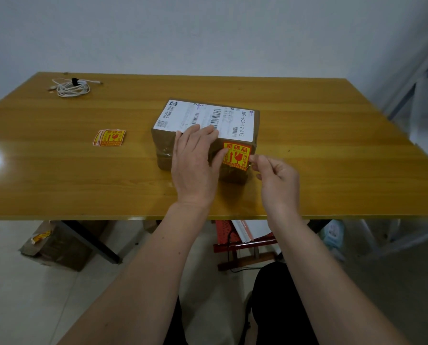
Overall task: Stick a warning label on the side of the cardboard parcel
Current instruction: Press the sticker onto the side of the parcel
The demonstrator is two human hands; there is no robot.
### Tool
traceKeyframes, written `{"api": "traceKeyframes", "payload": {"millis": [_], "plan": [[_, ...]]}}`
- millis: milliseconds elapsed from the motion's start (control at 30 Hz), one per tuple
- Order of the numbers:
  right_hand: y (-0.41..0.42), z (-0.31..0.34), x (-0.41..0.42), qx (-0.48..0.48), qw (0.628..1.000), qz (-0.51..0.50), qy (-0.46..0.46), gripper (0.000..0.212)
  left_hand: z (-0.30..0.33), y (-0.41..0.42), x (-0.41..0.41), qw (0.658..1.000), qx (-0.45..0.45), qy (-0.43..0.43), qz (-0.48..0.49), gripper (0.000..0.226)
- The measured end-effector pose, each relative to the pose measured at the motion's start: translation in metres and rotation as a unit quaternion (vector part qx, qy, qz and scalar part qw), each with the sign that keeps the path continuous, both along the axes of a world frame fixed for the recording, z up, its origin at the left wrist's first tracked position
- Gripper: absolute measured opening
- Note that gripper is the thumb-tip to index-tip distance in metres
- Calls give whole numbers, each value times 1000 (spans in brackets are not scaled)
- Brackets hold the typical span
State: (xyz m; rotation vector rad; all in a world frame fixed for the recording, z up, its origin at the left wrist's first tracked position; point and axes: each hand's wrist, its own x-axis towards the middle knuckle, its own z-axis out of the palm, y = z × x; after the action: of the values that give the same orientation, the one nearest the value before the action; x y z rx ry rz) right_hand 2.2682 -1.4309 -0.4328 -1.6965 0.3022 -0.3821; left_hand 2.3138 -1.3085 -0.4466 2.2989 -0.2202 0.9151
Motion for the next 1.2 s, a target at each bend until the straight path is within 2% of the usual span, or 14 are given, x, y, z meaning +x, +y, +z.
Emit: {"api": "traceKeyframes", "payload": {"millis": [133, 200, 300, 367, 500, 633, 767, 867, 1000, 1200], "plan": [[3, -1, -5, 40, 997, -61, 3, 16, 0, 0, -1, 1000, -4, 5, 1, 35], [-2, 2, -4, 49, 993, -105, -15, 19, 0, 0, -1, 1000, -4, 6, -1, 35], [-11, 10, 2, -113, 992, -38, -38, 39, 0, 0, 0, 1000, 0, 4, -2, 35], [-13, 14, 13, -223, 973, 37, -36, 49, 0, 0, 0, 1000, 3, 1, 0, 35], [-15, 23, 30, -303, 949, 90, 7, 52, -1, 1, -1, 1000, 12, 1, -1, 35], [-23, 25, 37, -307, 949, 74, -7, 43, 1, 2, -1, 1000, 18, 8, -3, 36], [-32, 26, 37, -280, 953, 111, -10, 38, 2, 2, -2, 1000, 15, 12, -3, 36], [-33, 25, 35, -283, 951, 127, -2, 41, 2, 2, -3, 1000, 12, 9, -2, 35], [-27, 18, 34, -303, 948, 95, -34, 44, 1, 2, -2, 1000, 16, 8, -3, 34], [-37, 10, 32, -349, 926, 140, -35, 63, 1, 6, -2, 999, 45, 11, -10, 40]]}}
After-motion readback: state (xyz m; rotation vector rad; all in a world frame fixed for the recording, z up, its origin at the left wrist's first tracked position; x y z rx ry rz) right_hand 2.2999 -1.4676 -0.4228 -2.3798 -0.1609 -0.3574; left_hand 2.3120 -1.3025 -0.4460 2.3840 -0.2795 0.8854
